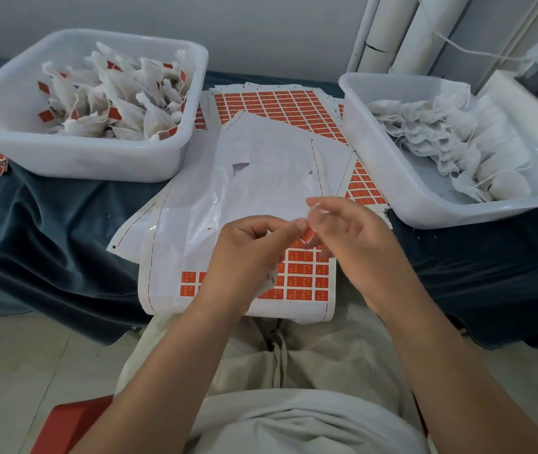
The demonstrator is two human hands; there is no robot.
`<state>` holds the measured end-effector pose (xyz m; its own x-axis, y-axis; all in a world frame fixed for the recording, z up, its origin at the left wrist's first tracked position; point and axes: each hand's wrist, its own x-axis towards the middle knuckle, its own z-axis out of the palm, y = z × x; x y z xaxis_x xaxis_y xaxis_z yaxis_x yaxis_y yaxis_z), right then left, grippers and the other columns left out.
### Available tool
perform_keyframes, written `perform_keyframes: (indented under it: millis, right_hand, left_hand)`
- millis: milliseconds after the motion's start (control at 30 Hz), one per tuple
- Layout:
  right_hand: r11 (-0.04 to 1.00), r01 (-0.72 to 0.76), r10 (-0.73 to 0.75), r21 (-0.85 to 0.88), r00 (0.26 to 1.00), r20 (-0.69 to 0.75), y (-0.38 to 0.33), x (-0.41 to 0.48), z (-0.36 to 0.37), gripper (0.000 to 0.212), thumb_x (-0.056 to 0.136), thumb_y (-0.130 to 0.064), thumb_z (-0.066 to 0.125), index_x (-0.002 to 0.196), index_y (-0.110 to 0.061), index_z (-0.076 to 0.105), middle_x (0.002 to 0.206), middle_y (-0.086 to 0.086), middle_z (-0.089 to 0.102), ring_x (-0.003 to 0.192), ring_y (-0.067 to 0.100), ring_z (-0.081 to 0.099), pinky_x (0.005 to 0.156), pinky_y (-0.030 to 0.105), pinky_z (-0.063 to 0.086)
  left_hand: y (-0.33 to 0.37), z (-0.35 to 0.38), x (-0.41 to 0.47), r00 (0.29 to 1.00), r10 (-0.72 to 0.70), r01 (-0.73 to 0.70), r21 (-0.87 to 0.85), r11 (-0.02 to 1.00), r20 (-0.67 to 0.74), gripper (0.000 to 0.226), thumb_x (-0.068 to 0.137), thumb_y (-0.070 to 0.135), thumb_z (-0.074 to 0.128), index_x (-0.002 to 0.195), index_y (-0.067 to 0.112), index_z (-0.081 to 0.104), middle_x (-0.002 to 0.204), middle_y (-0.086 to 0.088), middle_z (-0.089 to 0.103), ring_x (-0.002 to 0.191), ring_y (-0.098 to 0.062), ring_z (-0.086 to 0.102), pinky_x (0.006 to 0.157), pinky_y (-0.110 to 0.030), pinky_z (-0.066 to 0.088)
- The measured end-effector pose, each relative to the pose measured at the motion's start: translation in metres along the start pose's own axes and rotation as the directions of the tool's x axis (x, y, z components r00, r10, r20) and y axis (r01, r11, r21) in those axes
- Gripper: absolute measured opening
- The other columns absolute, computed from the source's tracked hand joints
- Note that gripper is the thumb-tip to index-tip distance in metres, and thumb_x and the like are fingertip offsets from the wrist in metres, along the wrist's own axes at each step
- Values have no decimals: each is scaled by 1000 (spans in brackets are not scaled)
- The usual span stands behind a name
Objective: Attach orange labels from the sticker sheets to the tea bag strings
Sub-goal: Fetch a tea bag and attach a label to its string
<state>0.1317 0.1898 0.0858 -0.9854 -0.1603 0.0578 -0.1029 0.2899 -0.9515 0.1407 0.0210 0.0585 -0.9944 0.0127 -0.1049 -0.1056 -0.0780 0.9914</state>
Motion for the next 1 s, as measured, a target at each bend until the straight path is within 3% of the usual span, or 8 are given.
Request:
perform_keyframes:
  millis: [100, 200, 333, 533, 667, 800, 933, 1000]
  right_hand:
    - [993, 30, -23, -112, 998, 63, 2, -1, 2, 39, 86, -68, 61, 98, -32, 70, 91, -15, 78, 85, 5, 76, 75, 15, 59]
    - [981, 89, -81, -171, 995, 51, 3, 0, 3, 29, 98, -52, 60, 89, -26, 70, 84, -12, 76, 81, 6, 75, 75, 14, 57]
    - [957, 116, -114, -265, 993, 24, 2, -1, 0, 32, 93, -58, 49, 86, -30, 62, 85, -21, 71, 81, -3, 71, 71, 7, 51]
    - [974, 95, -81, -204, 994, 79, 4, -1, 6, 33, 96, -58, 52, 95, -28, 64, 85, -11, 72, 82, 7, 72, 76, 16, 56]
    - [964, 138, -123, -228, 990, 75, 6, 0, 7, 22, 107, -35, 55, 88, -29, 65, 82, -9, 71, 80, 9, 71, 73, 15, 54]
    - [966, 134, -126, -221, 991, 51, 8, 0, 6, 25, 108, -30, 56, 84, -30, 64, 79, -9, 71, 77, 10, 71, 69, 16, 54]
    - [964, 145, -133, -223, 989, 72, 12, 0, 6, 28, 109, -23, 53, 83, -28, 63, 73, -12, 69, 73, 8, 70, 69, 12, 53]
    - [962, 157, -144, -223, 987, 72, 14, 0, 7, 28, 109, -22, 52, 83, -27, 62, 73, -10, 69, 71, 9, 69, 68, 13, 53]
  left_hand:
    - [-2, 1, -1, 997, 52, -51, 23, 998, -59, 36, 79, 61, 76, 79, 25, 82, 75, -7, 76, 68, -29, 75, 63, -39, 63]
    - [0, -1, 0, 997, 26, -27, -6, 1000, -74, 32, 87, 54, 77, 79, 24, 80, 74, -7, 76, 57, -19, 71, 52, -26, 53]
    - [-1, -4, 4, 996, -10, 10, 0, 1000, -94, 24, 93, 49, 74, 82, 29, 78, 88, -2, 80, 80, -24, 80, 77, -39, 60]
    - [1, -6, 2, 996, 52, -49, 46, 998, -69, 21, 97, 45, 72, 86, 29, 80, 79, 4, 77, 64, -16, 75, 57, -21, 53]
    - [-1, -6, 2, 999, 18, -19, -15, 1000, -27, 20, 96, 45, 73, 90, 27, 81, 86, -4, 80, 75, -25, 78, 66, -32, 59]
    - [-2, -4, 3, 1000, -7, 7, -45, 999, 5, 23, 90, 49, 74, 92, 27, 80, 83, -4, 78, 70, -23, 76, 63, -30, 56]
    - [-5, -4, 4, 999, 39, -39, 1, 999, -7, 16, 98, 39, 70, 88, 28, 77, 90, -5, 79, 82, -28, 79, 77, -43, 65]
    - [-4, -3, 2, 1000, 27, -27, 9, 1000, -12, 19, 101, 36, 68, 87, 27, 76, 87, -4, 78, 81, -27, 79, 78, -42, 66]
